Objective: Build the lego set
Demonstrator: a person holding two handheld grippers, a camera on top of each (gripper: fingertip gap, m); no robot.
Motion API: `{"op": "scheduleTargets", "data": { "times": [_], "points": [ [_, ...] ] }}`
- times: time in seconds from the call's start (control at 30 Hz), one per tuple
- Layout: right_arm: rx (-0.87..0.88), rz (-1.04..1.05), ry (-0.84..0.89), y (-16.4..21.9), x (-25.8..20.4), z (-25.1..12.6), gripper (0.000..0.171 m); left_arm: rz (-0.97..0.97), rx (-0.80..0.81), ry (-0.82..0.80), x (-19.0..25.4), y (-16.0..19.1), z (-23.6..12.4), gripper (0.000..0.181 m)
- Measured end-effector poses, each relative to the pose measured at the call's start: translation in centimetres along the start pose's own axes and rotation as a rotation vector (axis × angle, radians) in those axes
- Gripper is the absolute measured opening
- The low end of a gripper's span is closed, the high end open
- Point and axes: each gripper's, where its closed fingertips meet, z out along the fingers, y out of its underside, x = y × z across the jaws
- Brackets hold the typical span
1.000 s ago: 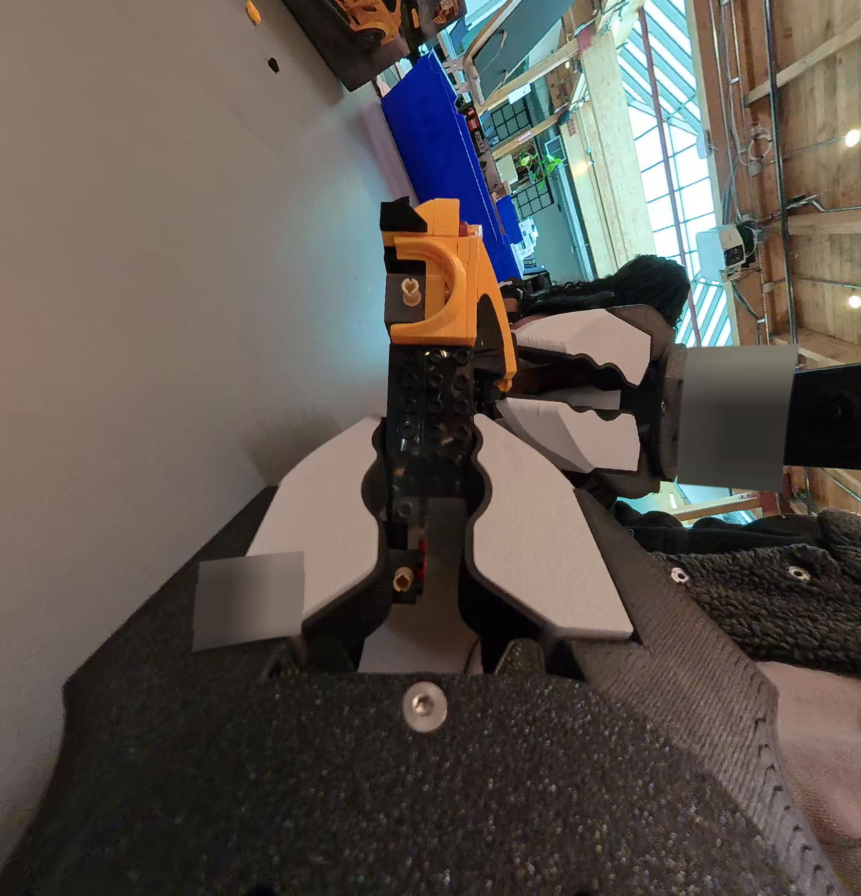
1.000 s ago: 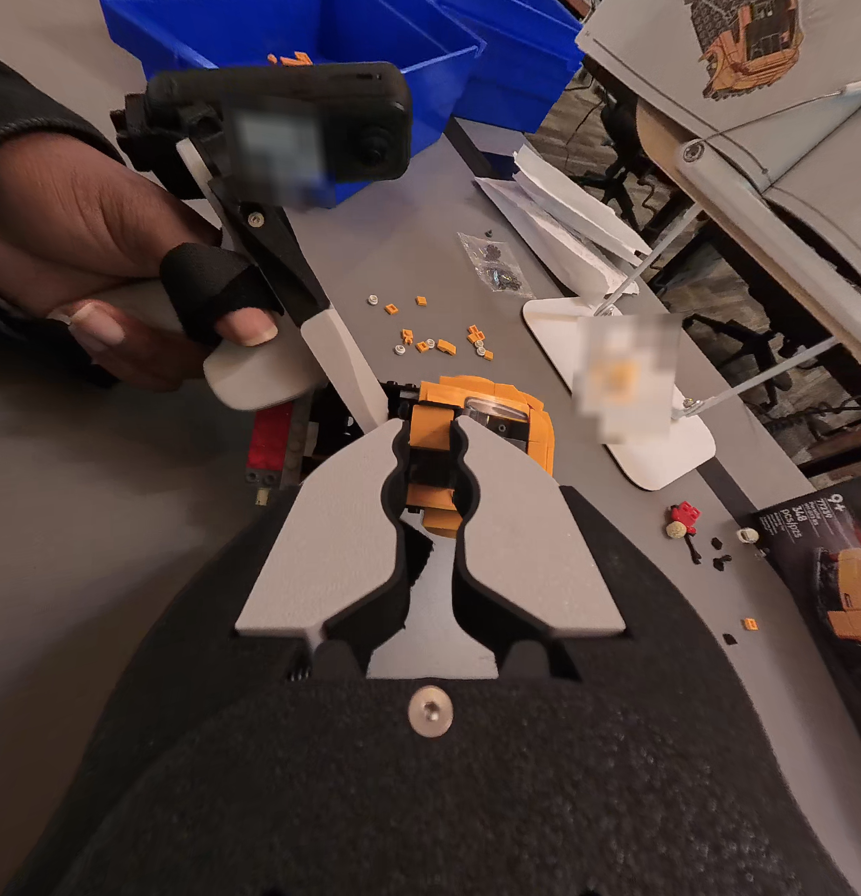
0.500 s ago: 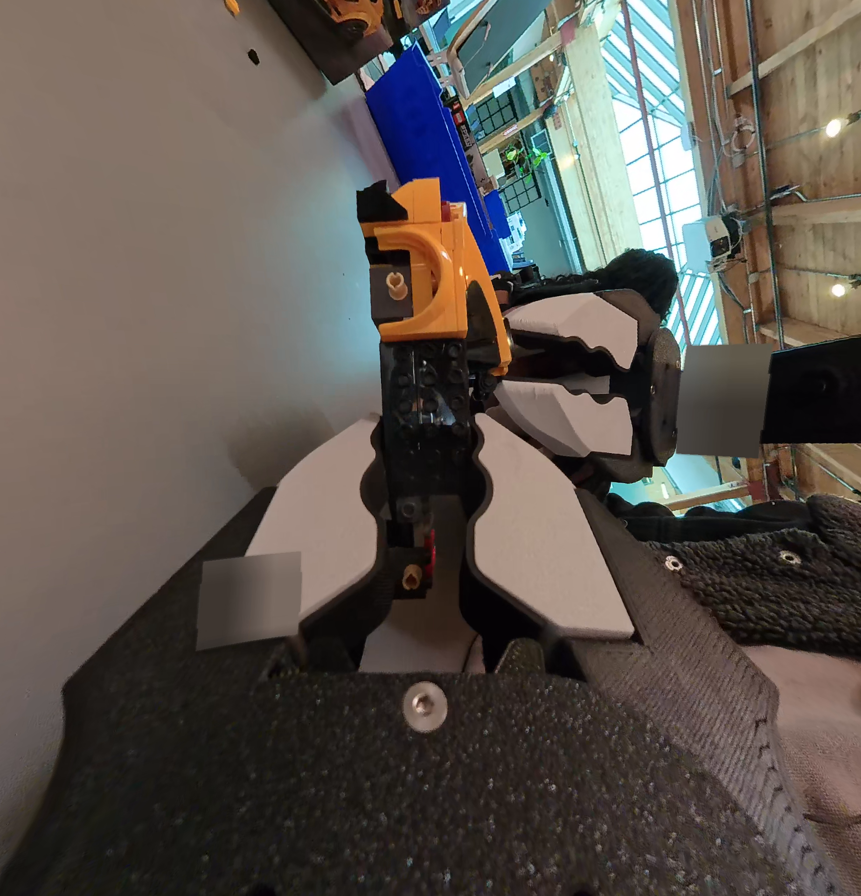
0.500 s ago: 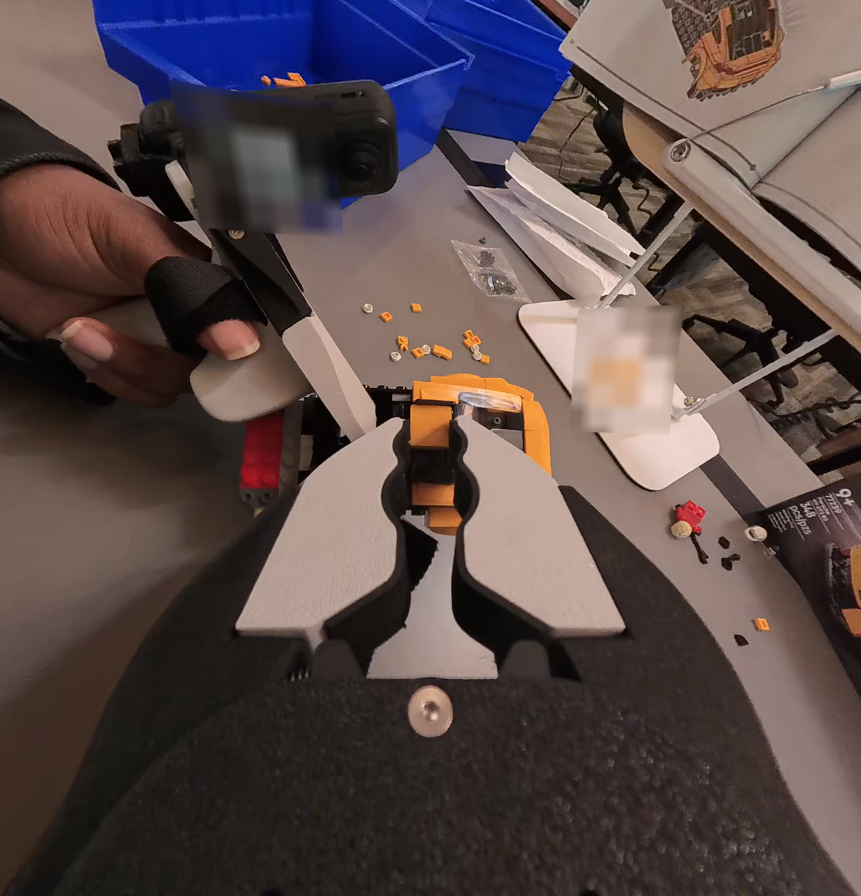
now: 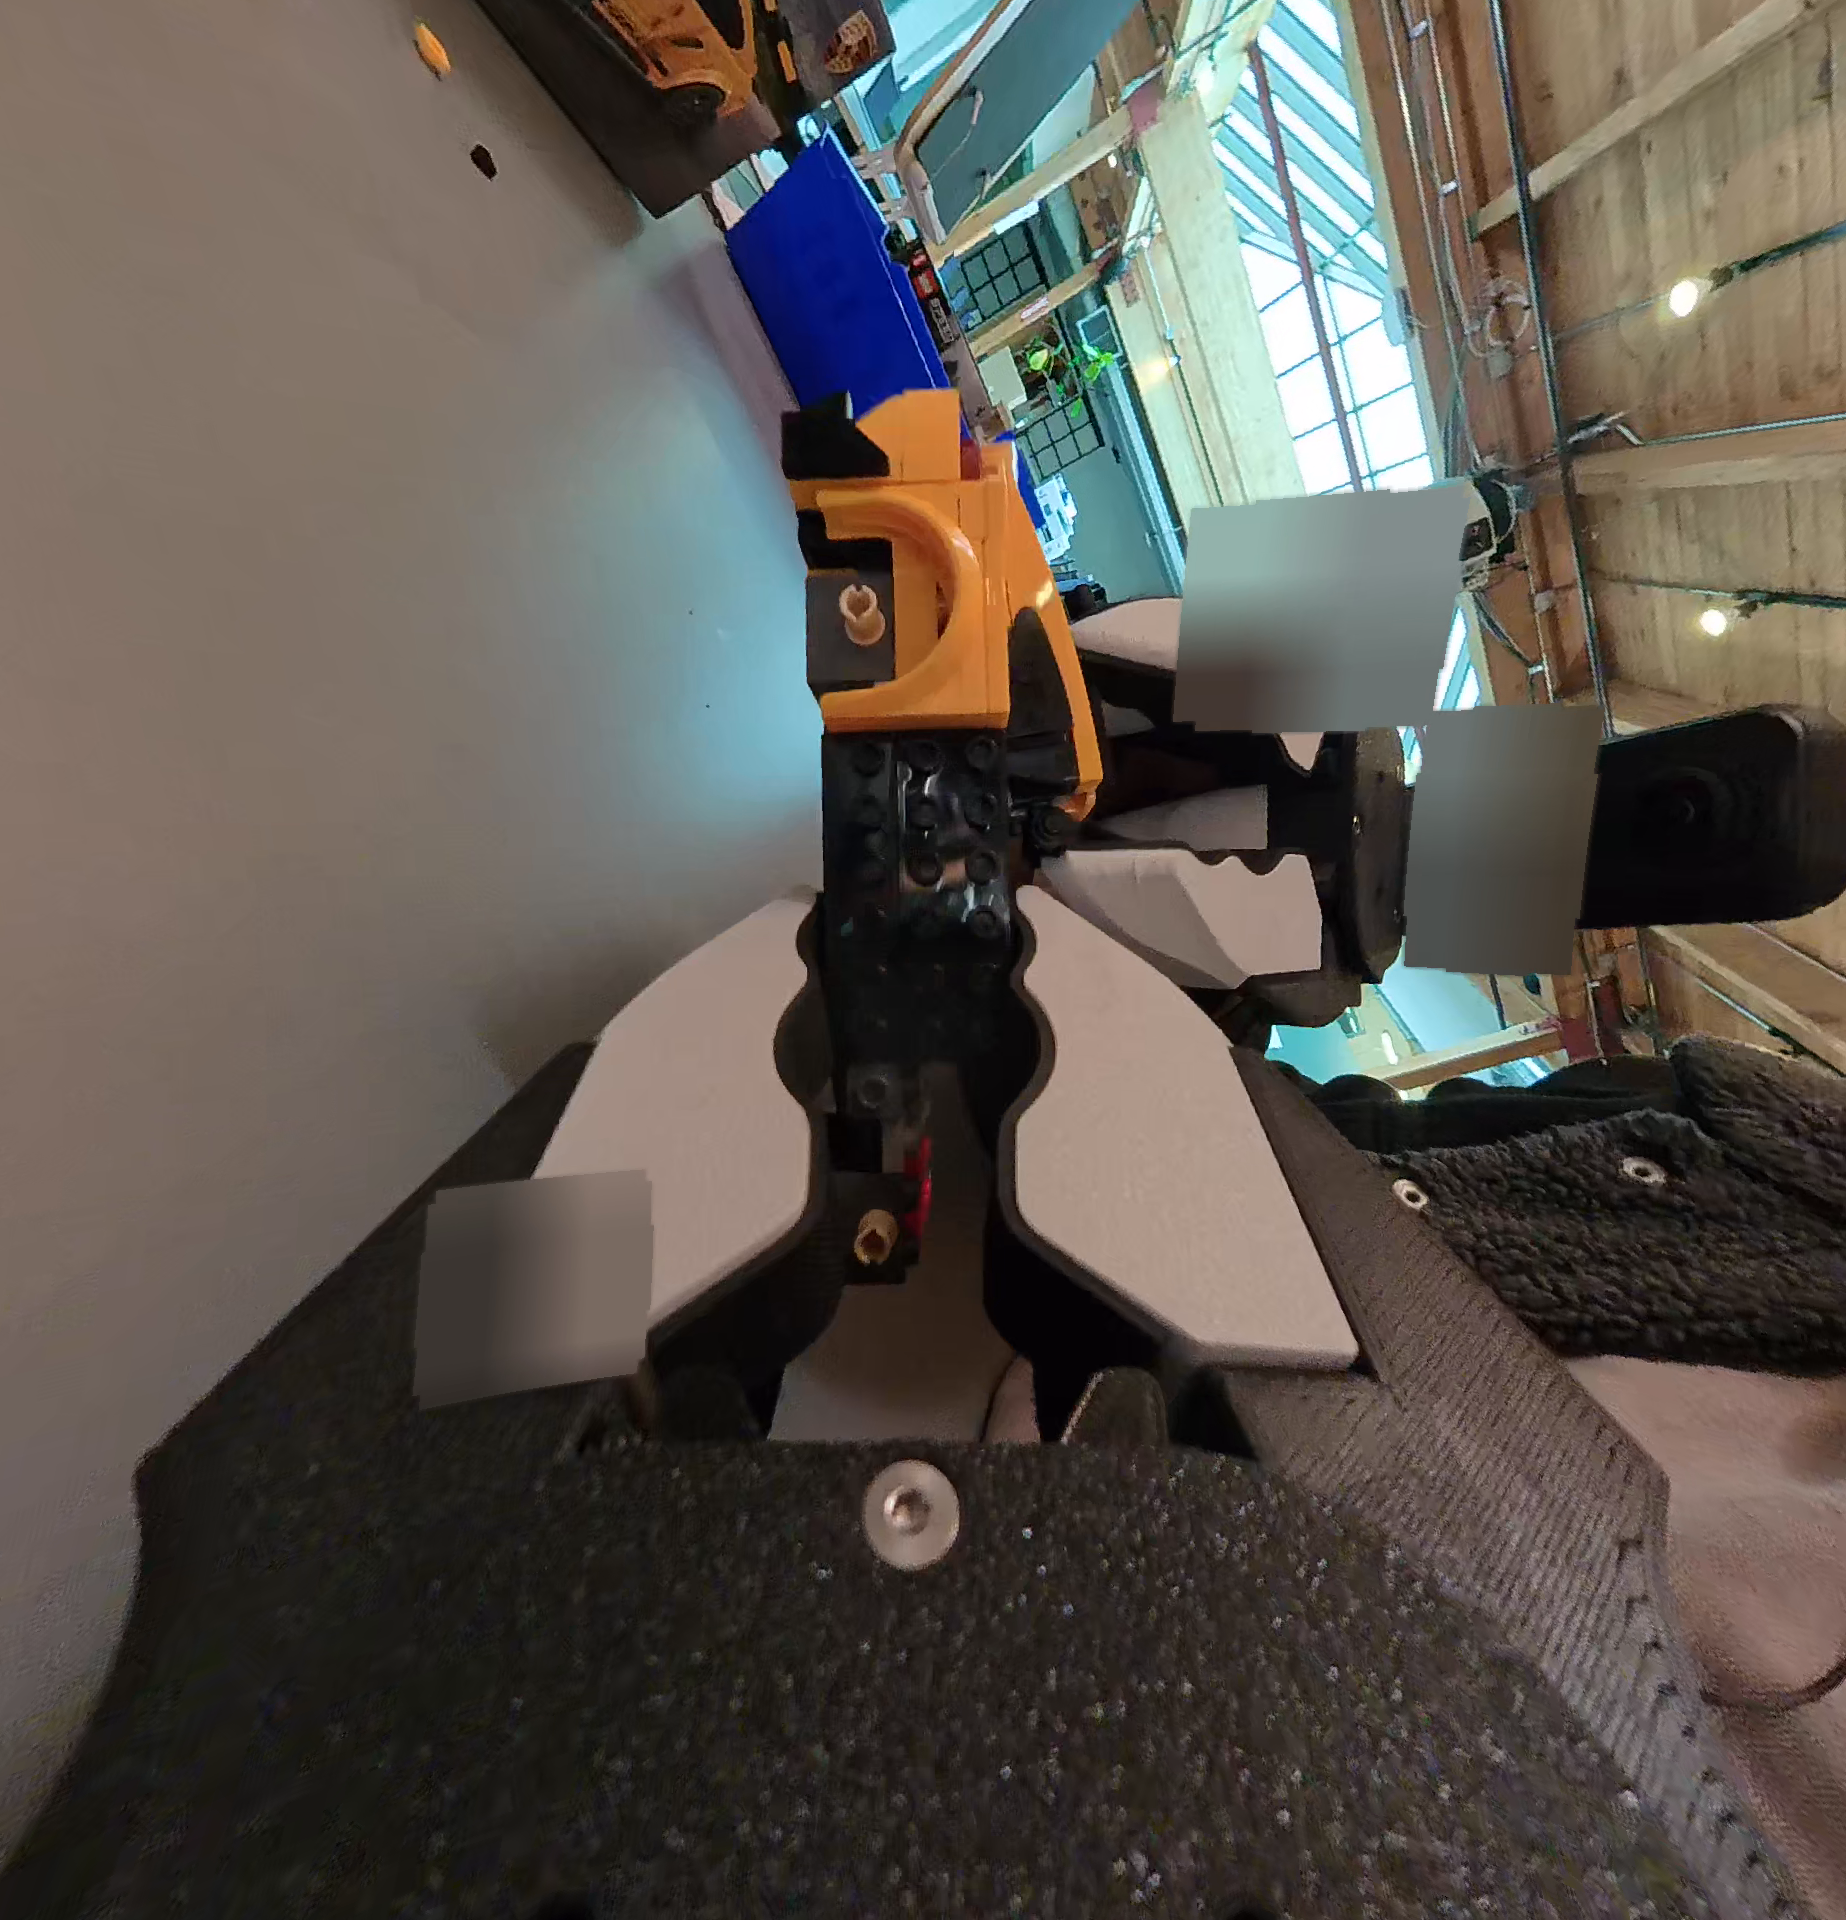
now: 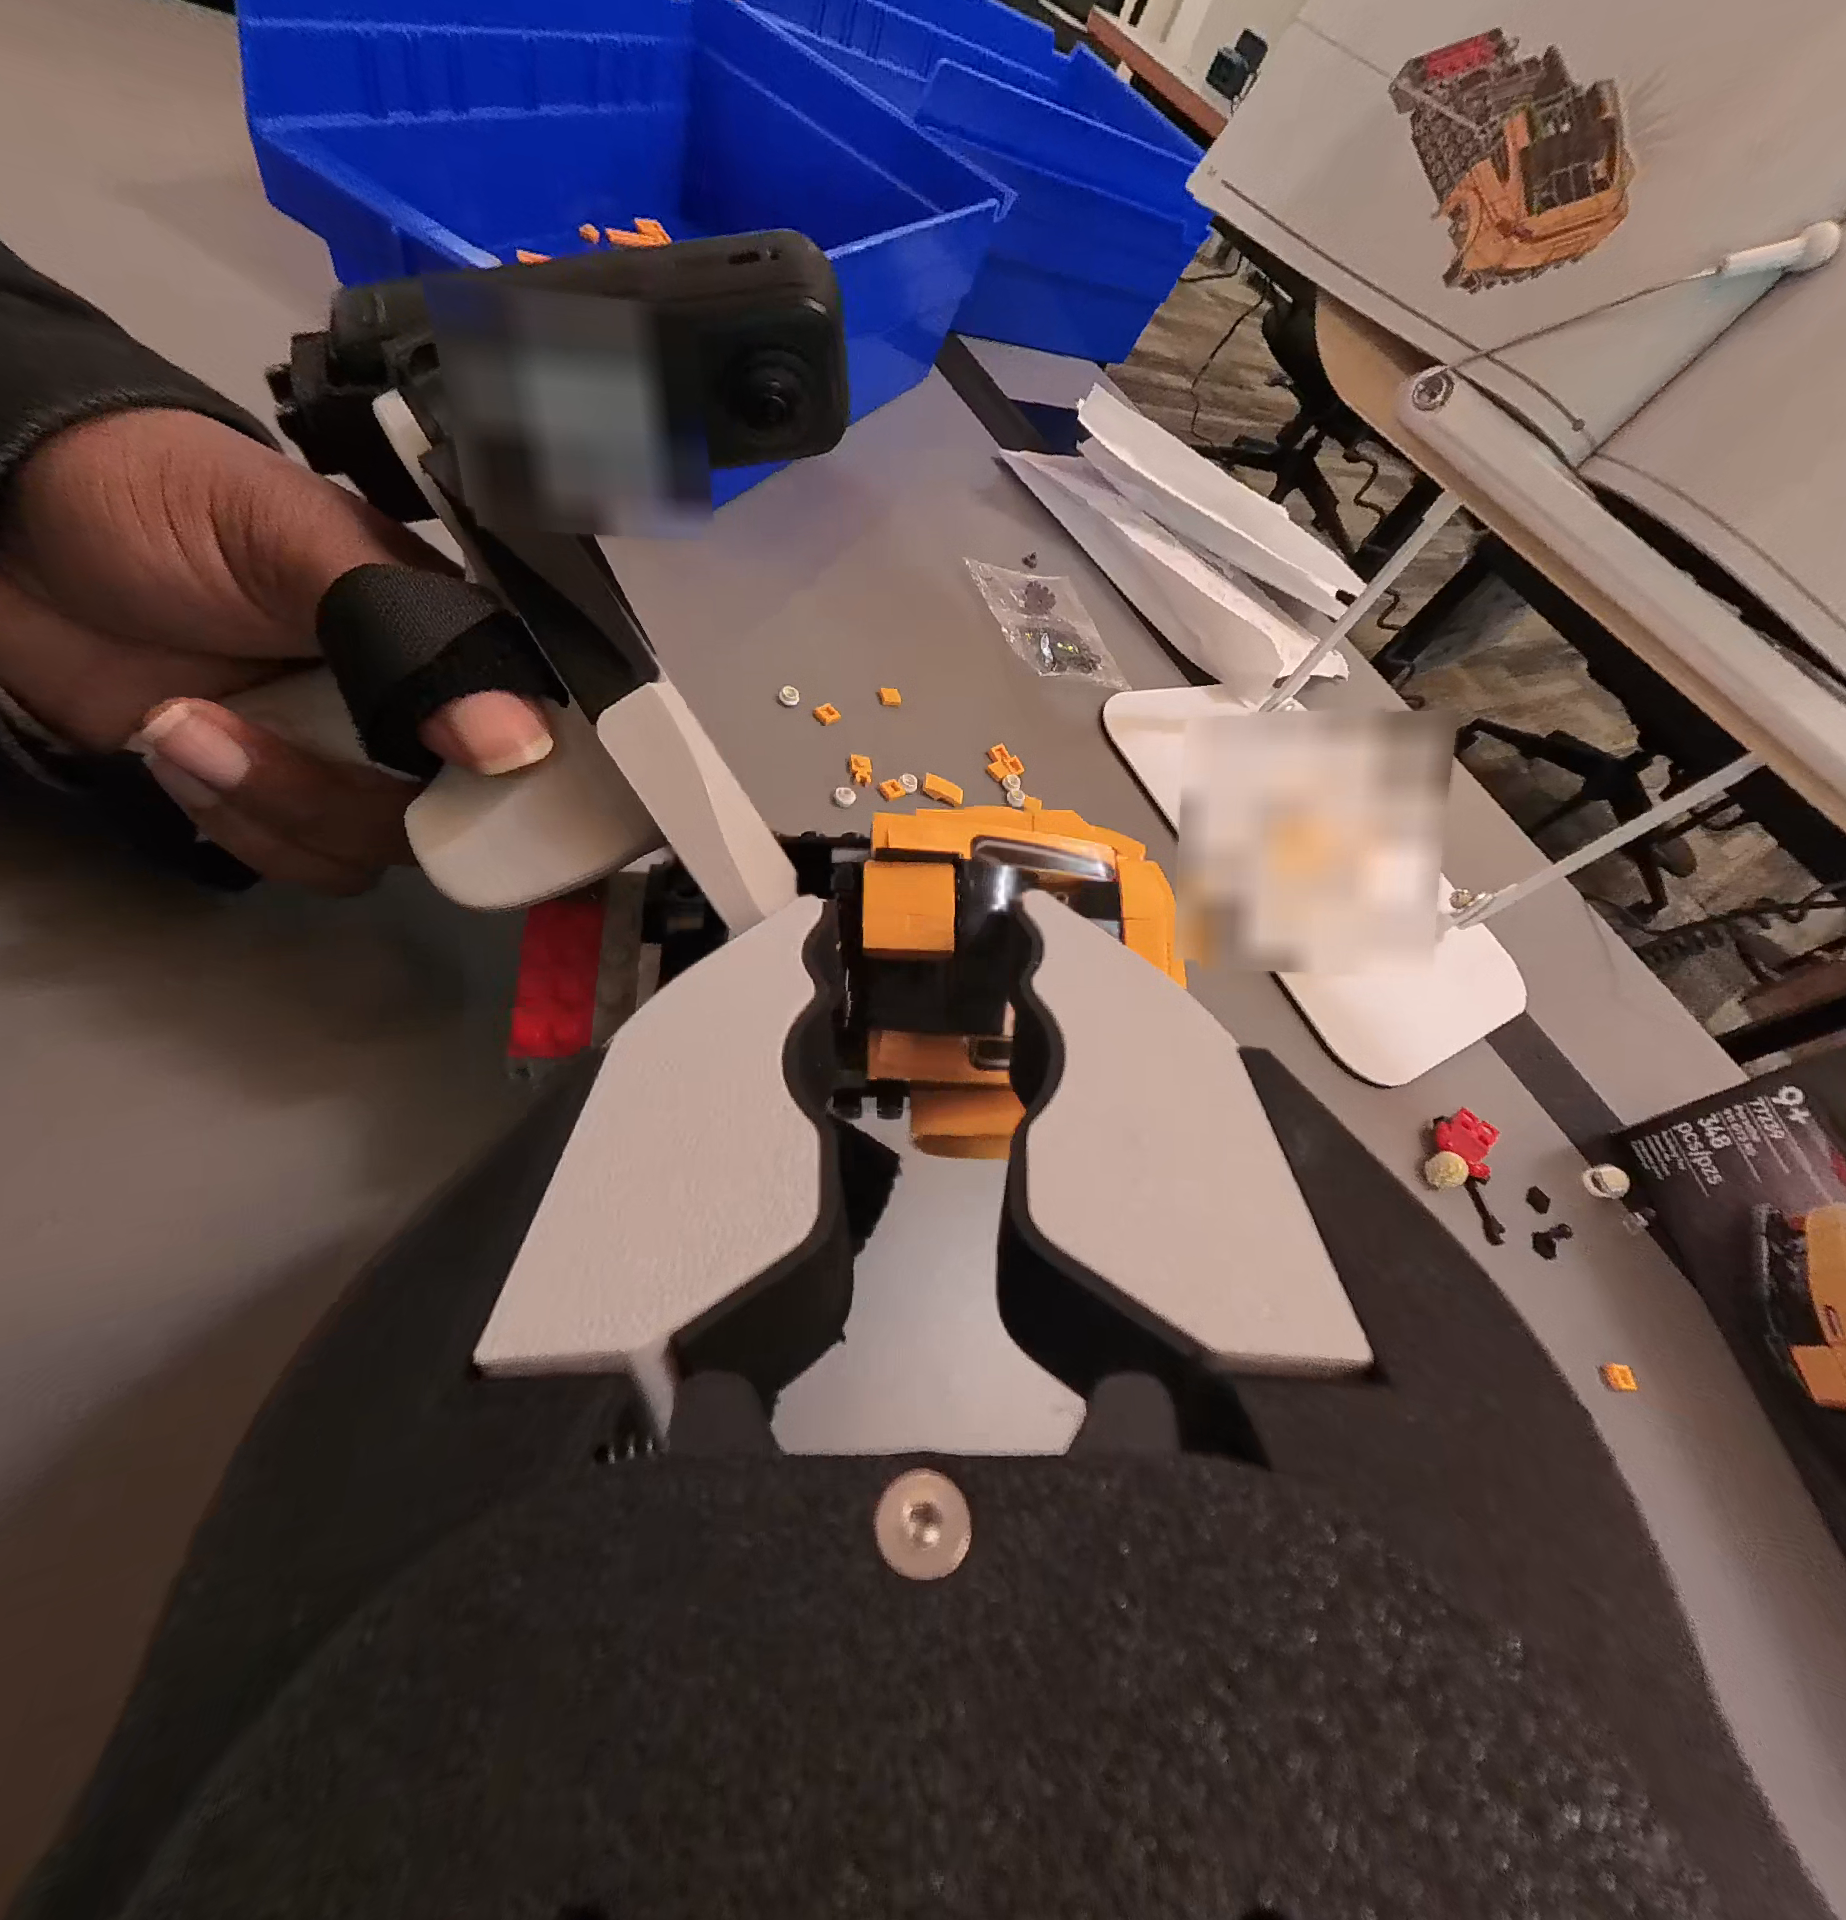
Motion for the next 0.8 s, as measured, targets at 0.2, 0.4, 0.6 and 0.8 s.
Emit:
{"op": "scheduleTargets", "data": {
  "times": [0.2,0.4,0.6,0.8],
  "points": [
    [0.025,0.009,-0.011,-0.4,0.0,-0.1,0.028,0.058,-0.013,-0.004,0.1,0.1,-0.1,0.029],
    [0.033,0.008,-0.024,-0.5,-0.1,-0.3,0.018,0.071,-0.016,-0.006,0.2,0.2,0.0,0.03],
    [0.038,-0.006,-0.017,-0.7,-0.1,-0.2,0.016,0.082,-0.027,-0.01,0.2,0.3,0.1,0.029],
    [0.091,0.099,-0.06,-1.1,0.2,-0.6,0.022,-0.07,0.016,0.008,-0.1,-0.3,-0.1,0.029]
  ]
}}
